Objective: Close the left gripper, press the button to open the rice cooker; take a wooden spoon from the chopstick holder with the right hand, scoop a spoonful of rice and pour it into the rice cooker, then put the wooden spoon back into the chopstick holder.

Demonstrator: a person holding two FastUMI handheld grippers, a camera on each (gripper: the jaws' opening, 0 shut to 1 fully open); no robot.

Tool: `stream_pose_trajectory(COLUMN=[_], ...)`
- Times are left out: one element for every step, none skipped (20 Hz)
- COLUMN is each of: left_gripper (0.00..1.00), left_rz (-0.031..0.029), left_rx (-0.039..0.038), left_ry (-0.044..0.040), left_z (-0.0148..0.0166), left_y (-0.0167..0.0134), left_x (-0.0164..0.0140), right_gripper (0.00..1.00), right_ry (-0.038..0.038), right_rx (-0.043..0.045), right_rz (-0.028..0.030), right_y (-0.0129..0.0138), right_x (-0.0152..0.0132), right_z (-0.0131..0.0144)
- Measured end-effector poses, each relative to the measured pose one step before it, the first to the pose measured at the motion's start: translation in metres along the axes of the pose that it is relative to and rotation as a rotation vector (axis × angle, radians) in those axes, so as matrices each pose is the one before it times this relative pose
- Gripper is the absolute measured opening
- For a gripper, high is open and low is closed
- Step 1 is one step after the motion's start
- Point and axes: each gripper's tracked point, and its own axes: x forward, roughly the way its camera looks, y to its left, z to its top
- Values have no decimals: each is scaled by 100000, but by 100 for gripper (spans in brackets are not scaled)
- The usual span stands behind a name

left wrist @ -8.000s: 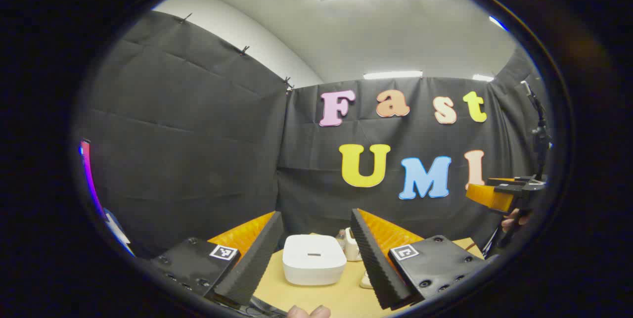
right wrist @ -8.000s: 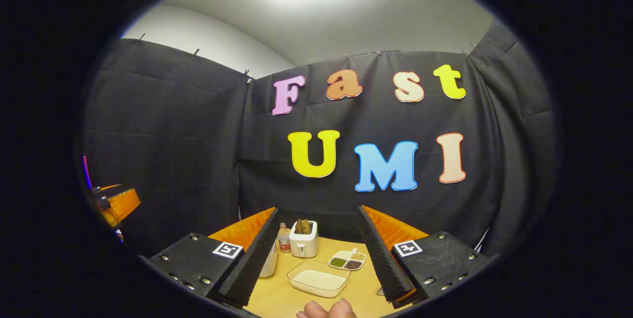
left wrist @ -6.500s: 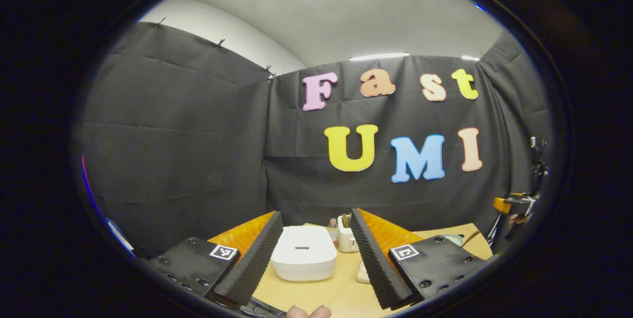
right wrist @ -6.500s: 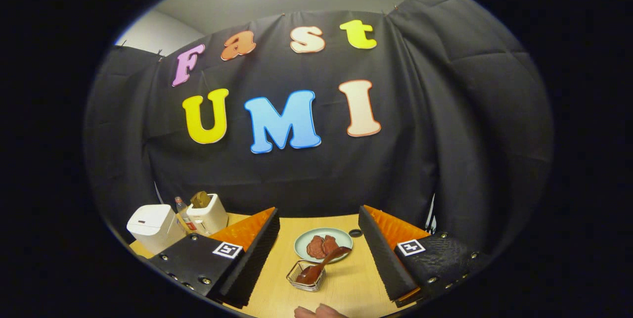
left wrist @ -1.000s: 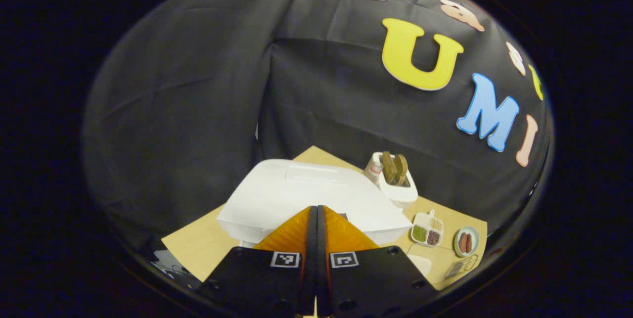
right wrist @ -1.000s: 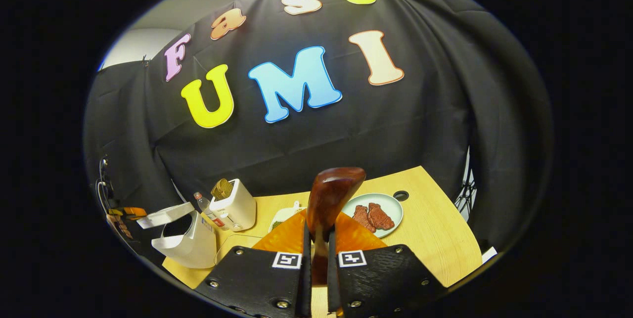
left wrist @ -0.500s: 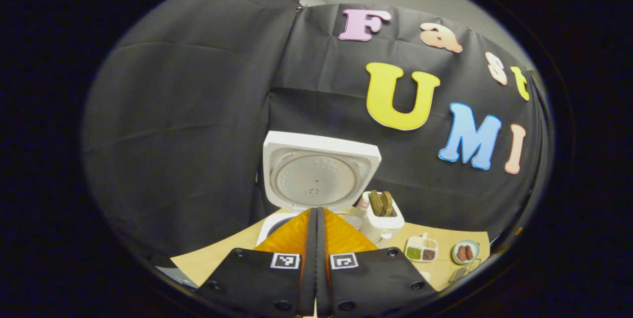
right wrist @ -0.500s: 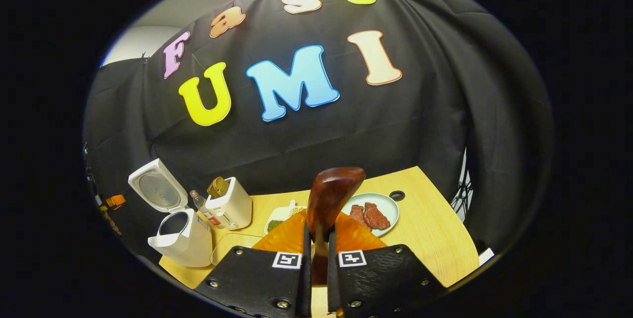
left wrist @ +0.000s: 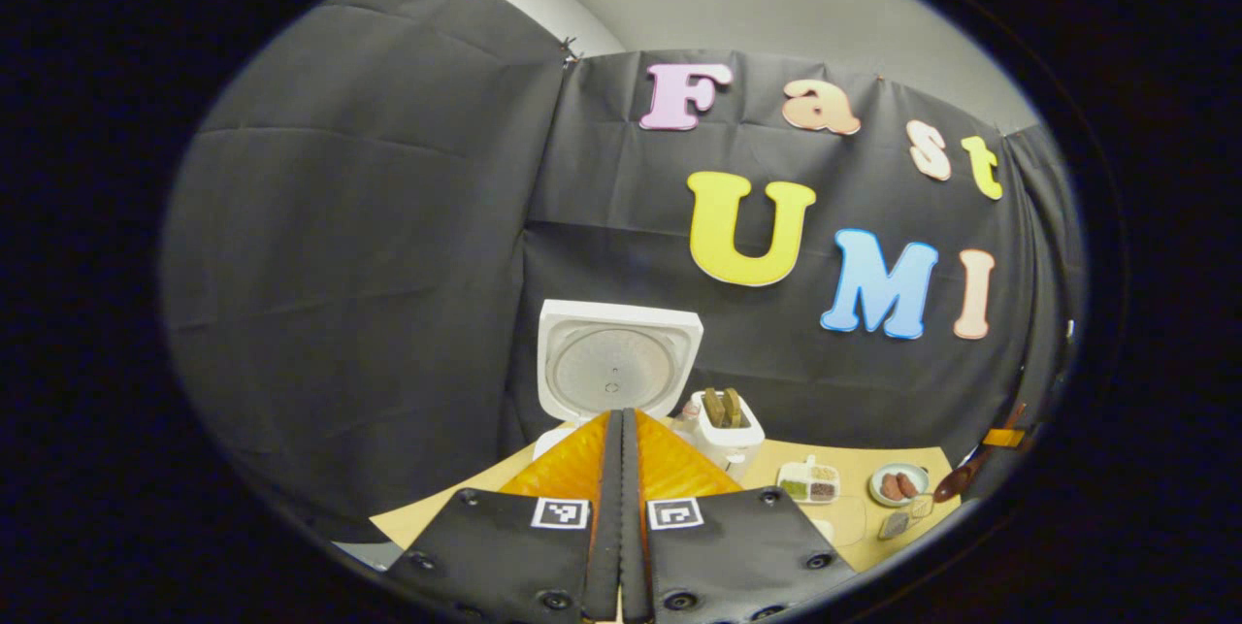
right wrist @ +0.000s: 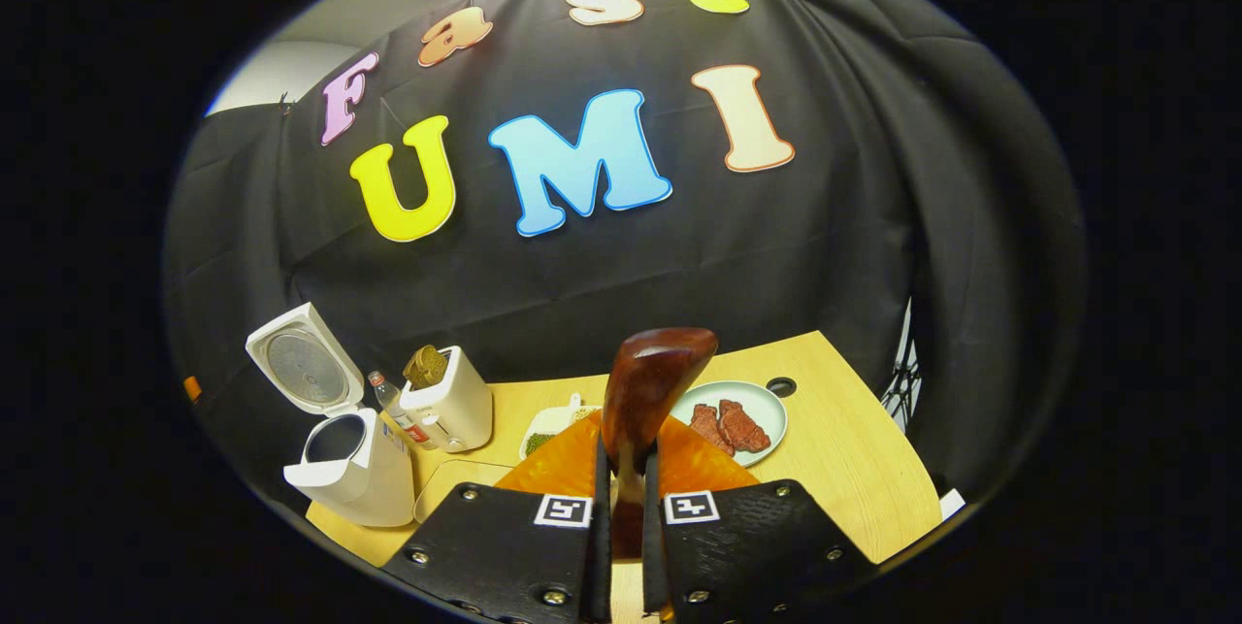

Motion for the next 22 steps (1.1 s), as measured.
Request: stream_pose_trajectory(left_gripper=[8,8,10,4,16,27,45,62,79,96,96,95,95,94,94,93,100,100,100,100,93,100], left_rz=[-1308,-1513,-1675,-3696,345,515,-208,899,563,127,-571,-230,-310,171,399,410,328,205,214,480,858,858], left_rx=[-106,-1283,-496,405,1858,1951,1152,1388,954,-79,-864,-981,-269,804,1400,1097,712,191,-17,177,282,328], left_ry=[-768,-953,-1699,-2078,498,605,710,40,-1027,-999,-545,-554,-732,-946,-231,-56,148,-225,189,723,757,500], left_z=[15,51,248,158,-505,-418,-255,-62,436,384,312,273,144,193,-127,112,70,56,51,-170,-128,-47], left_y=[-22,5,56,-355,466,453,265,633,358,310,-169,-160,-198,-105,-104,-48,-107,-128,-101,-39,16,207], left_x=[-1355,-1410,-1375,-912,-926,-658,-586,-508,-606,-115,-243,-11,-47,98,237,136,90,-49,-82,373,240,226], right_gripper=[13,13,13,13,13,13,13,13,13,17,13,13,13,13,13,13,13,13,13,13,13,13], right_ry=[-108,-273,-97,-290,-186,-468,-461,-735,-92,291,72,462,606,1145,962,1463,1796,1811,1879,1855,1722,2043], right_rx=[-233,-200,103,337,219,-175,-264,-437,-387,-127,-242,132,-13,-260,-1050,-1290,-1020,-742,-386,-644,-889,-1354], right_rz=[-864,-863,-606,-606,-633,-745,-527,-79,303,544,943,770,1383,1818,2025,2045,1870,2108,1969,1633,1294,902], right_y=[242,333,219,332,317,215,340,488,581,625,669,677,852,985,1138,1081,1171,1173,1133,950,825,627], right_x=[-136,-76,-123,-210,-137,-149,-134,-288,-119,-255,29,162,299,309,556,747,852,1012,1141,1149,1305,1326], right_z=[-151,26,4,5,0,21,181,163,139,-127,108,-96,-199,-414,-464,-695,-705,-682,-628,-721,-591,-842])
